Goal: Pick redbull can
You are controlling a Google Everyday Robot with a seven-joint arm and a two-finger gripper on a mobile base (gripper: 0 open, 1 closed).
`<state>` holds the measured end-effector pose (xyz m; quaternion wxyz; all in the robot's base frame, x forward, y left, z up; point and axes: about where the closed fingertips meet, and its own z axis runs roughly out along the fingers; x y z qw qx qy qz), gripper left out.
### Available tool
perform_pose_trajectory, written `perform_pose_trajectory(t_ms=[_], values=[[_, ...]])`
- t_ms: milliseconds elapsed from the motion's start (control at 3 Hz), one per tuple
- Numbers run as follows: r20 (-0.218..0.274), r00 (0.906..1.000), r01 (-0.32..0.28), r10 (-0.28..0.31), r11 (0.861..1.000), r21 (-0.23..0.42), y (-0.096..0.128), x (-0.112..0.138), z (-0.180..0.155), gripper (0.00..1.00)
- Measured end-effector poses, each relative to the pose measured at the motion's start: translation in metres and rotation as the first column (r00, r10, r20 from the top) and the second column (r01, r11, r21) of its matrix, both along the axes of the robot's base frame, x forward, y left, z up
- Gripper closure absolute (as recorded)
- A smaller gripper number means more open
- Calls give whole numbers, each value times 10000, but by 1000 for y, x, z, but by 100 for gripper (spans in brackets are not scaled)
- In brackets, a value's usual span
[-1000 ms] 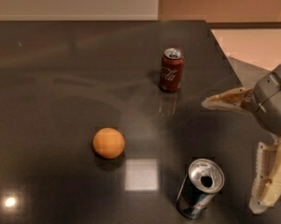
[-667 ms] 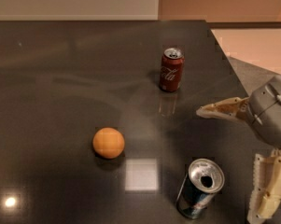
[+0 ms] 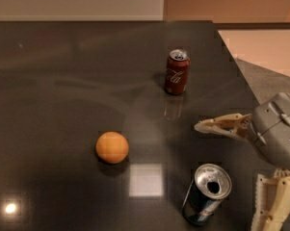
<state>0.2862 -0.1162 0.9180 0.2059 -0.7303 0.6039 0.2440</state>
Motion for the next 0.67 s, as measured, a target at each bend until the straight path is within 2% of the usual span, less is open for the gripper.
perform_pose_trajectory(t_ms=[333, 667], values=[[-102, 9999, -48, 49, 9998, 193, 5, -5, -2, 0], [-290, 9996, -43, 54, 9992, 394, 16, -9, -4, 25]])
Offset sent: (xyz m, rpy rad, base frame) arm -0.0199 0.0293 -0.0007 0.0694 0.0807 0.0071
